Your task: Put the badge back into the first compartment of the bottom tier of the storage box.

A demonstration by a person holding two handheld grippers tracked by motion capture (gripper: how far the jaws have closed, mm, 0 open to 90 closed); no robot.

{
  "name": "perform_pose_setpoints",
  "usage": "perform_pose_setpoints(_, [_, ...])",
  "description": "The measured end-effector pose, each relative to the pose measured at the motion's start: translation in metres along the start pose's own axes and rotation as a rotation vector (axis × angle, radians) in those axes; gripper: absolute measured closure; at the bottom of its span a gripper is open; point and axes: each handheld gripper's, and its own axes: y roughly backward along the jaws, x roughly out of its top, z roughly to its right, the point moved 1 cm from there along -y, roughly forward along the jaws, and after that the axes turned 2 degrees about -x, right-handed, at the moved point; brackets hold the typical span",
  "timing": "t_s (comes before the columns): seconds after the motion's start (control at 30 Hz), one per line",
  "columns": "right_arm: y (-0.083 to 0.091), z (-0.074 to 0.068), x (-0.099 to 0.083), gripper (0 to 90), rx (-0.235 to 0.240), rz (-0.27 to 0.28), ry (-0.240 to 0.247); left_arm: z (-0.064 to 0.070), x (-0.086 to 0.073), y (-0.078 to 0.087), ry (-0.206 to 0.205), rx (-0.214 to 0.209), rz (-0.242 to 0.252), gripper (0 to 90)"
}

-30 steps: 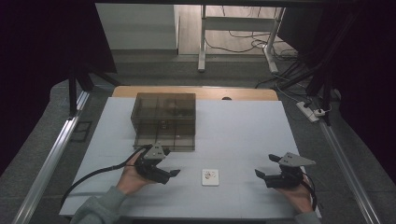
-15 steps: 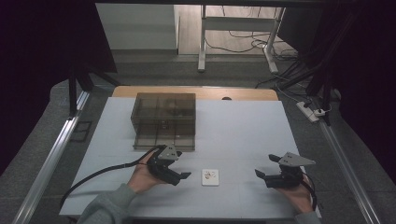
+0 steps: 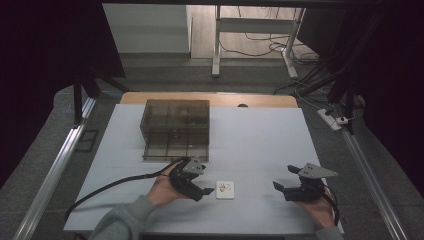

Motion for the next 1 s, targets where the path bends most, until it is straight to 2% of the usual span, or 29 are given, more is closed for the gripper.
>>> perform_pose_setpoints(0.4, [0.000, 0.000, 0.000, 14.8, 0.000, 0.002, 0.000, 0.002, 0.008, -0.014, -0.005, -0.034, -0.014, 17.4])
perform_pose_setpoints(0.43, [0.000, 0.000, 0.000, 14.8, 0.000, 0.002, 0.000, 0.002, 0.009, -0.018, 0.001, -0.047, -0.013, 17.4])
perform_pose_setpoints(1.0, [0.000, 0.000, 0.000, 14.8, 0.000, -0.002, 0.002, 0.010, 0.021, -0.041, -0.035, -0.096, -0.051, 17.4])
